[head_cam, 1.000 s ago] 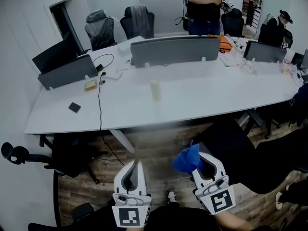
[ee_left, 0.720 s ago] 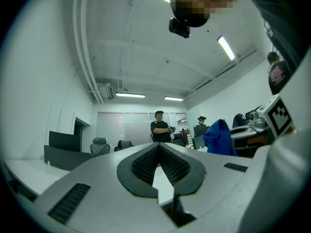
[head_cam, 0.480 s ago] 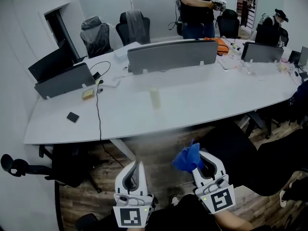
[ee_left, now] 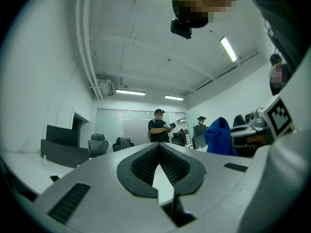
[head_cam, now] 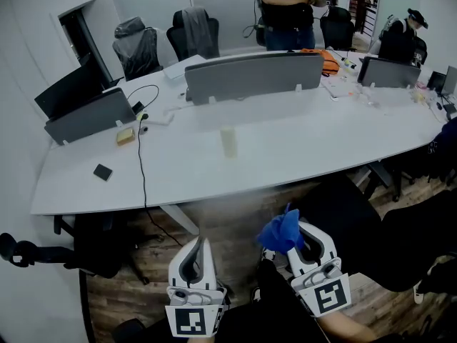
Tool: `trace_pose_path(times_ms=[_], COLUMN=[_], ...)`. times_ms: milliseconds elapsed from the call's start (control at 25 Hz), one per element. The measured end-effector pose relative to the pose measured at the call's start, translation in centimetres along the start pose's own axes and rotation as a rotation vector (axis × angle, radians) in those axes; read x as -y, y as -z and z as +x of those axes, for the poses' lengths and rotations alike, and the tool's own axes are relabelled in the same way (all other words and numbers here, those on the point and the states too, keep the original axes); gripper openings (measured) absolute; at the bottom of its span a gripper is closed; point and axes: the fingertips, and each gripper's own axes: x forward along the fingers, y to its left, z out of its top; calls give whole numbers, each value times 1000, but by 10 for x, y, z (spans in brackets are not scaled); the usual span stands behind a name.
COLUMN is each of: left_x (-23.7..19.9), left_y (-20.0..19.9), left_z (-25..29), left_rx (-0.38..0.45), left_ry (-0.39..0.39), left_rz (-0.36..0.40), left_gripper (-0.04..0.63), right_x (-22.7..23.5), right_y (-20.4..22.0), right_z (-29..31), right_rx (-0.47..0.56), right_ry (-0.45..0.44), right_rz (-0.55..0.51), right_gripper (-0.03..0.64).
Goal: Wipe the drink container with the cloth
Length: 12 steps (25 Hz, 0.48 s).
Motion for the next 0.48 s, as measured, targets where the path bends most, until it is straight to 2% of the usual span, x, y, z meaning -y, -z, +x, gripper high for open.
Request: trace_pose_path(times_ms=[80, 480], left_x=[-6, -25], left_y=[-1, 16], left_z=[3, 30], left_rx=[12, -27], left_ry=[-7, -29], left_rz=[-23, -16], left_gripper=[3, 3], right_x=[2, 13], right_y=[0, 9], right_z=[6, 39], right_rx=[10, 7], right_ry=[-4, -7], right_rz=[-5, 8], right_gripper=[57, 57])
